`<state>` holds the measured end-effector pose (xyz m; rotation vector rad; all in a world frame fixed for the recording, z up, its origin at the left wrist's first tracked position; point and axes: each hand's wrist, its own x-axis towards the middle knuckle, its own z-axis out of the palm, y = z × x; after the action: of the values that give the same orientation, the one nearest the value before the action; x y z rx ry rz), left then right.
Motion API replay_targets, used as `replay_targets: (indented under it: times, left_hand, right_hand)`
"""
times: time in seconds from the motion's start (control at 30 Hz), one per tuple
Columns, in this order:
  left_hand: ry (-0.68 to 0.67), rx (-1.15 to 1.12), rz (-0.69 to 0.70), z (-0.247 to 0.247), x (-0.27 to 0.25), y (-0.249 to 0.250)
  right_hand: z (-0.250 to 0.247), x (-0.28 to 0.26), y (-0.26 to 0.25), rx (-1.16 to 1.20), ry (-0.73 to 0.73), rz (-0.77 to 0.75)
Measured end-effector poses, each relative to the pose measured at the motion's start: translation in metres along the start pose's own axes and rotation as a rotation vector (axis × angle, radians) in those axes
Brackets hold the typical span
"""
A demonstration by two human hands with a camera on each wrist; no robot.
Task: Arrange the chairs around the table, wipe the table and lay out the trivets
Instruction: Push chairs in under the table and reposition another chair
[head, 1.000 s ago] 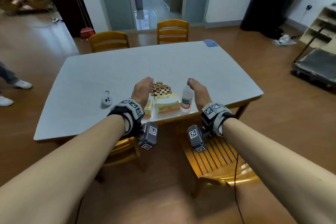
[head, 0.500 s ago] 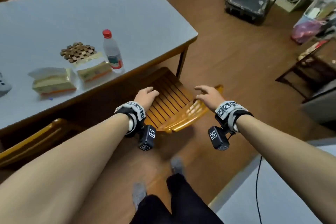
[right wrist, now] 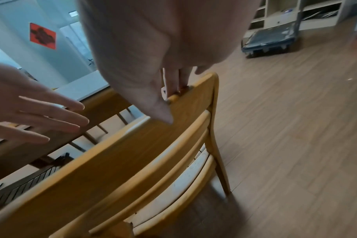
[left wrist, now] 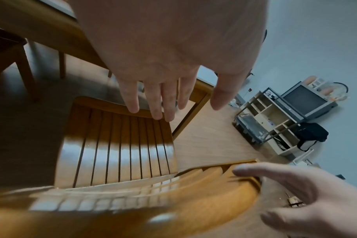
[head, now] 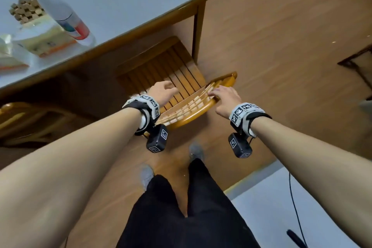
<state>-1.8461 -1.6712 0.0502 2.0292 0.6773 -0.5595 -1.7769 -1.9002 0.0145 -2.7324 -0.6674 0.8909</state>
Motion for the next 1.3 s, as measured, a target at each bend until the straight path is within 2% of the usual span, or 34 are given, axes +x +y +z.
replay_targets:
  times: [0.07,0.13,0.27,0.33,0.47,0.57,0.67,0.8,0.97,1.3]
  left_hand:
    - [-0.026,0.032,-0.014,0.013,0.003,-0.002]
    - [-0.107,0.099,-0.044,0.025,0.006,-0.007]
    - [-0.452,0.265,-0.143,0.046,0.016,-0.018]
    - [-0.551,0.436,-0.138,0.055,0.019,-0.023]
    - [-0.495,0.754,0.031,0.061,0.021,-0.024]
    - [-0.469,0.892,0.142,0.059,0.022,-0.017]
    - [-0.437,0.929,0.159,0.047,0.023,-0.009]
    - [-0.305,0.976,0.182,0.019,0.03,0.003]
    - [-0.175,1.051,0.16,-0.017,0.05,0.013]
    - [-0.13,1.043,0.204,-0.093,0.139,0.029]
  right_hand:
    - [-0.001,0.01,0.004,-0.071,0.008,-0.051]
    - [0.004,0.02,0.01,-0.106,-0.021,-0.074]
    - [0.011,0.035,0.011,-0.253,-0.059,-0.148]
    - [0.012,0.04,0.01,-0.337,-0.045,-0.196]
    - [0.009,0.048,0.015,-0.405,-0.067,-0.282]
    - [0.001,0.054,0.014,-0.457,-0.107,-0.321]
    - [-0.011,0.065,0.005,-0.476,-0.139,-0.326]
    - [-0.03,0.09,-0.012,-0.47,-0.125,-0.318]
    - [-0.063,0.129,-0.037,-0.418,-0.155,-0.228]
    - [-0.107,0.216,-0.057,-0.369,-0.087,-0.181]
